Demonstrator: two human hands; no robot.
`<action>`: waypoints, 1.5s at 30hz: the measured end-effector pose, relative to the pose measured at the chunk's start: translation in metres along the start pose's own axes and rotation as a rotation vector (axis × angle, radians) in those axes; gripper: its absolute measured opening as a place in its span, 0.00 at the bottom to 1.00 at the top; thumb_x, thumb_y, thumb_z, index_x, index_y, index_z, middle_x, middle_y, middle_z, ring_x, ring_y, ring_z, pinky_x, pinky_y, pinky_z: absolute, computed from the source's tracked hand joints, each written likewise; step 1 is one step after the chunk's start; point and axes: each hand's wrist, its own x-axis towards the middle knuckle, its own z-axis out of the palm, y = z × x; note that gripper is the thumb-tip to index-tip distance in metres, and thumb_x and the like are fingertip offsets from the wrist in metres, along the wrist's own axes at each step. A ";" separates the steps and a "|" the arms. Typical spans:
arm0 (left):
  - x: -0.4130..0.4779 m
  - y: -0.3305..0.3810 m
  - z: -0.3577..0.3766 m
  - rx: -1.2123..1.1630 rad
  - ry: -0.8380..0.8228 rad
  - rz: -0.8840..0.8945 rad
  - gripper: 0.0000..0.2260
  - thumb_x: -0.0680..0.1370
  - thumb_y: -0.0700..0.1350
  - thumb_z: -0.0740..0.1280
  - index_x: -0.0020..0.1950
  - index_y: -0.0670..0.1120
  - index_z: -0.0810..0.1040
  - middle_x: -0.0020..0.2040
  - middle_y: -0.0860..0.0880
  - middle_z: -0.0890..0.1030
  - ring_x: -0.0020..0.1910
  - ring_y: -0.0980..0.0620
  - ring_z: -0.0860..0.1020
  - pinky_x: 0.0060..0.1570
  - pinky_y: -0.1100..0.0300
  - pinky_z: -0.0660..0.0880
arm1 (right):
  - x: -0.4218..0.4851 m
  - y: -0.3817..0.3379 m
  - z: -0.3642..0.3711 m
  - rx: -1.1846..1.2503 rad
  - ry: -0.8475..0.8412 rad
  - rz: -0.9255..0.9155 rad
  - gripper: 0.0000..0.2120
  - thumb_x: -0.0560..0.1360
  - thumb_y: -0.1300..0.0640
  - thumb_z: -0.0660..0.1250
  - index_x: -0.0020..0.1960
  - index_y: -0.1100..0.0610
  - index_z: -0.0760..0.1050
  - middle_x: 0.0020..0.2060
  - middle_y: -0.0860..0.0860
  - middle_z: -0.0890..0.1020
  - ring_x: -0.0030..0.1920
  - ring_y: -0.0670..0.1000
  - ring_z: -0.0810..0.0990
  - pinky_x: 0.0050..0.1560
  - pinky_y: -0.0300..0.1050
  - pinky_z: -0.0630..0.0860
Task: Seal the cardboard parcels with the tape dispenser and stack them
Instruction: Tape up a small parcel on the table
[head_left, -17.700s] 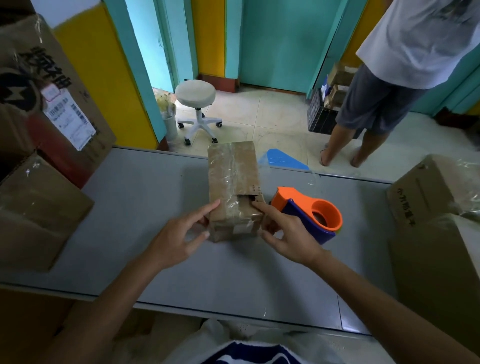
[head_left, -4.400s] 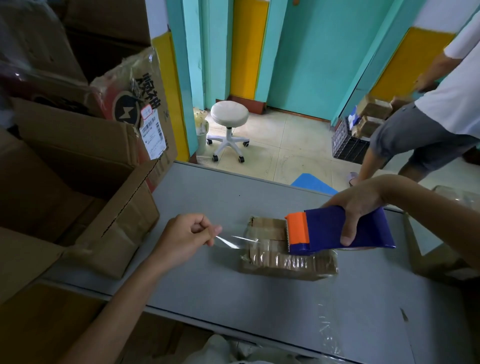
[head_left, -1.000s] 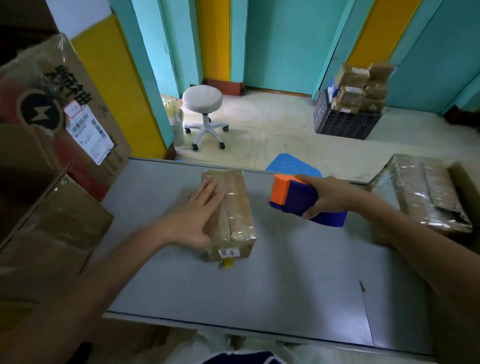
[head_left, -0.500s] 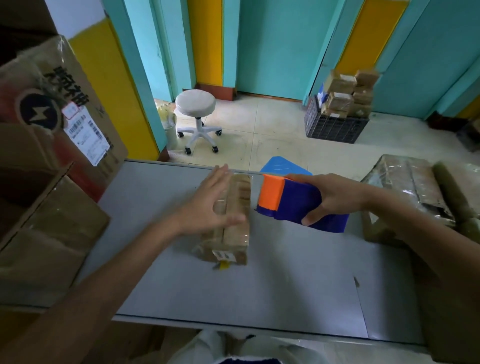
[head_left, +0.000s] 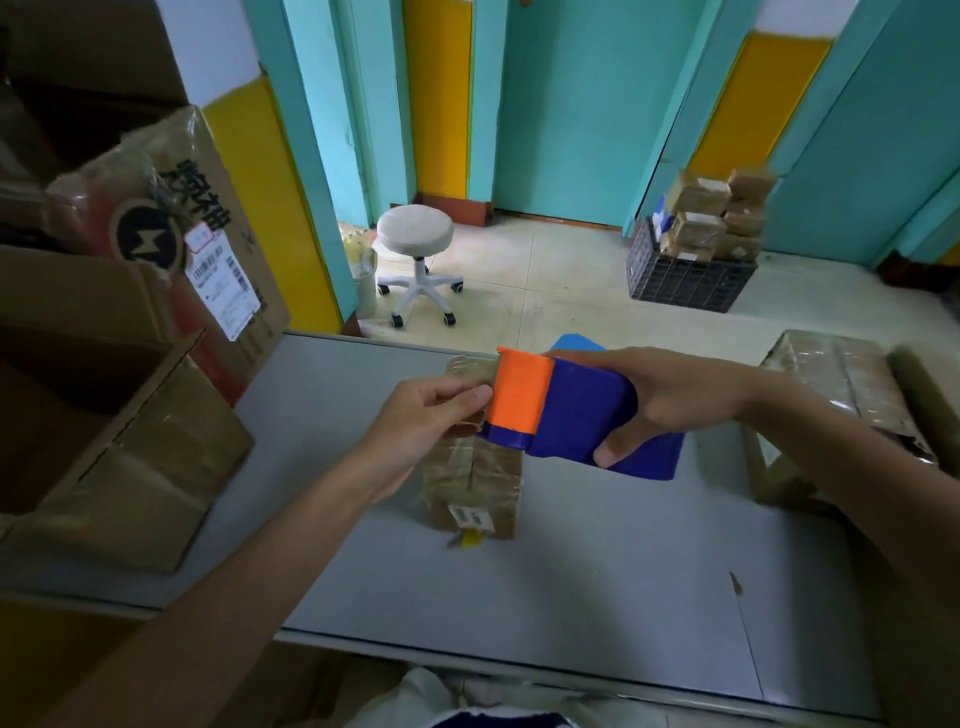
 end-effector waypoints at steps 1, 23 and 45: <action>-0.002 -0.002 -0.003 -0.024 -0.003 -0.010 0.14 0.70 0.48 0.66 0.53 0.46 0.80 0.45 0.50 0.84 0.45 0.55 0.82 0.44 0.64 0.78 | 0.002 0.000 0.002 0.007 -0.009 -0.008 0.28 0.63 0.53 0.75 0.58 0.38 0.68 0.50 0.37 0.80 0.51 0.44 0.80 0.46 0.38 0.80; -0.034 -0.030 -0.019 -0.173 0.038 -0.220 0.29 0.54 0.69 0.73 0.41 0.47 0.82 0.36 0.49 0.81 0.37 0.54 0.78 0.40 0.61 0.73 | 0.019 -0.008 0.041 0.092 -0.149 -0.014 0.30 0.63 0.53 0.75 0.60 0.38 0.67 0.53 0.41 0.79 0.53 0.47 0.80 0.51 0.45 0.80; -0.080 -0.070 0.026 0.117 0.316 -0.012 0.09 0.77 0.41 0.65 0.45 0.53 0.83 0.41 0.55 0.85 0.45 0.59 0.81 0.47 0.64 0.76 | -0.014 0.019 0.078 0.125 -0.187 -0.055 0.37 0.66 0.55 0.75 0.70 0.43 0.63 0.56 0.44 0.79 0.54 0.49 0.79 0.51 0.45 0.79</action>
